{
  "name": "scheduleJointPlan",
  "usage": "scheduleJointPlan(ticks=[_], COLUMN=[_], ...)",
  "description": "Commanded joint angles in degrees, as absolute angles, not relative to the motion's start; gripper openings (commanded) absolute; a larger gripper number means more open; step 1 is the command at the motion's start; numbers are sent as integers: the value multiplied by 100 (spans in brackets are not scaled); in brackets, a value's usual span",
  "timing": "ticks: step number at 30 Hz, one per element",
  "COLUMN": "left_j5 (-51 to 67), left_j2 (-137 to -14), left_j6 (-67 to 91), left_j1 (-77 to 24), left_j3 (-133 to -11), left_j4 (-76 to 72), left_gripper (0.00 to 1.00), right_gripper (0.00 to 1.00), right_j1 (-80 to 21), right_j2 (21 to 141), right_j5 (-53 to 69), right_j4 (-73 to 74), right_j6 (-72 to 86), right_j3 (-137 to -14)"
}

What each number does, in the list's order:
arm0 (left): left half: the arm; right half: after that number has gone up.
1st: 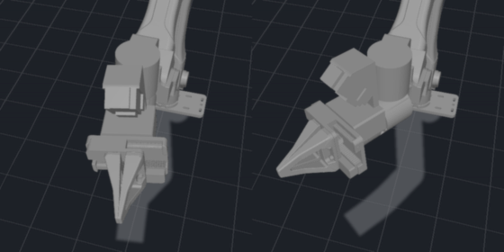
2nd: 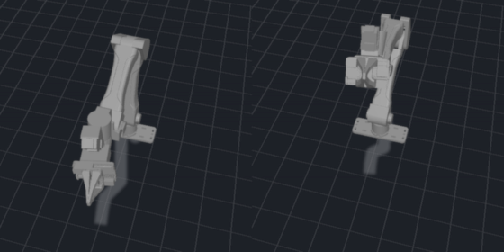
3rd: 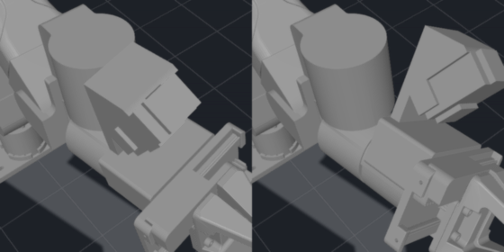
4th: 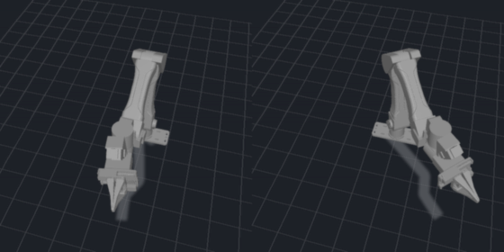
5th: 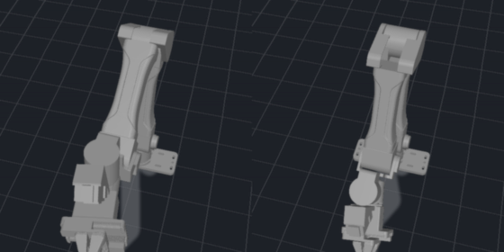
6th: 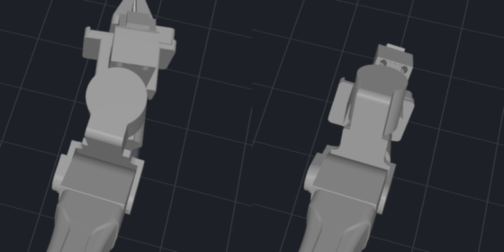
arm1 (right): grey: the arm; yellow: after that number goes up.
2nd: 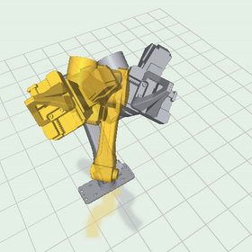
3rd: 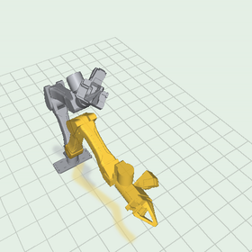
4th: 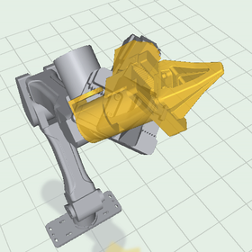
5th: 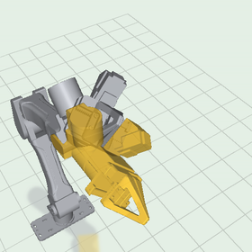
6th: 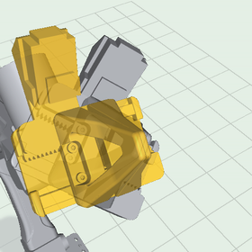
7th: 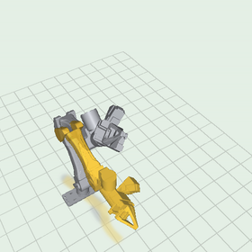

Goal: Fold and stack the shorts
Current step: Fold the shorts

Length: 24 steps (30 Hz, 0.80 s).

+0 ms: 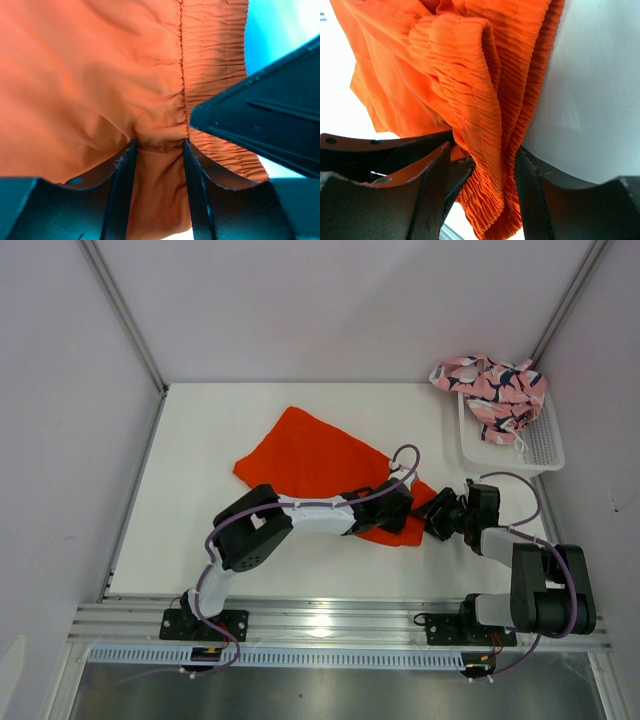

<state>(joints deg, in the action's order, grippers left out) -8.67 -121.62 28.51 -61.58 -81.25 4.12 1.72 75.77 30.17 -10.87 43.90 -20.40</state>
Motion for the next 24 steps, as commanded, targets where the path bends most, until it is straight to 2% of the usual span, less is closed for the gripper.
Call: scheduleJointPlan(ticks=[1, 8, 10, 17, 24], left_j5=[-352, -123, -132, -132, 201], left_j2=[-12278, -12270, -12261, -11963, -10628], left_j6=[2997, 3067, 3067, 3111, 3173], left_j1=[-6231, -6196, -6196, -6144, -5538], left_j3=[-7910, -7822, -7822, -7638, -6998], left_j4=[404, 264, 272, 290, 466], left_gripper=[46, 46, 46, 46, 50], right_gripper=[55, 54, 50, 10, 2], right_j1=[141, 132, 132, 132, 18], right_j2=[7708, 8112, 8296, 8490, 8464], right_j5=[3006, 2962, 2988, 2717, 1934], right_j4=[-1336, -1572, -1608, -935, 1097], right_j6=[4412, 4368, 4368, 3878, 2726], right_j3=[-2329, -2593, -2663, -3154, -4402])
